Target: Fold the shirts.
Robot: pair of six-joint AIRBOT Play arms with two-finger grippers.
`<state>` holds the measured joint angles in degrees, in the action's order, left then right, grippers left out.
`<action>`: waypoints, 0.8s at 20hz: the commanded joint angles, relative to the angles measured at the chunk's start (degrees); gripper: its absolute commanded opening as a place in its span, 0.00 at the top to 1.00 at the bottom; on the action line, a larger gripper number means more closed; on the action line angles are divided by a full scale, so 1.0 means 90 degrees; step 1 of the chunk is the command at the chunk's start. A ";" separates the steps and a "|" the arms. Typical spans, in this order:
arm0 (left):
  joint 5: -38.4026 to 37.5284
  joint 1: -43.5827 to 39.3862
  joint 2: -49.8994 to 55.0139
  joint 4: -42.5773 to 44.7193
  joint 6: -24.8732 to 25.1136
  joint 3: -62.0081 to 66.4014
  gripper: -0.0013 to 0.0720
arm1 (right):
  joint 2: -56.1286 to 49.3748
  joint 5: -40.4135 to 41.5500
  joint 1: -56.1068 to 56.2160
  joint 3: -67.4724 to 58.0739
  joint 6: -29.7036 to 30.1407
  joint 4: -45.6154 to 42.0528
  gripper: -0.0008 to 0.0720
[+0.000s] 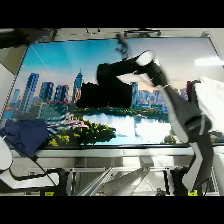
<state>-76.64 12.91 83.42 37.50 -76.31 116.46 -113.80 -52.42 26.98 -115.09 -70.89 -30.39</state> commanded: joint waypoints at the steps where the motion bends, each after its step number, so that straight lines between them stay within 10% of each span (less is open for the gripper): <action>1: 0.0053 0.1022 -0.0911 -0.0522 0.0546 -0.0937 0.95 | -0.1214 0.2977 0.1569 -0.0002 0.0767 0.0974 0.85; 3: 0.0075 0.1146 -0.1083 -0.0755 0.0801 -0.1520 0.95 | -0.1744 0.3626 0.1940 -0.0002 0.0767 0.1627 0.35; 4: 0.0070 0.1168 -0.1134 -0.0850 0.0884 -0.1756 0.95 | -0.1838 0.3453 0.1943 -0.0002 0.0767 0.1695 0.30; 10: 0.0068 0.1156 -0.1154 -0.0865 0.0993 -0.2414 0.95 | -0.1139 0.0716 0.0359 -0.0002 0.0816 0.1290 0.31; 16: -0.0206 0.0996 -0.1154 -0.0840 0.1005 -0.2421 0.95 | -0.0328 -0.2290 -0.1836 0.0024 -0.1418 -0.1134 0.31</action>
<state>-77.45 22.63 73.10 29.91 -67.46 95.02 -119.07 -59.11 18.11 -115.07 -73.56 -29.21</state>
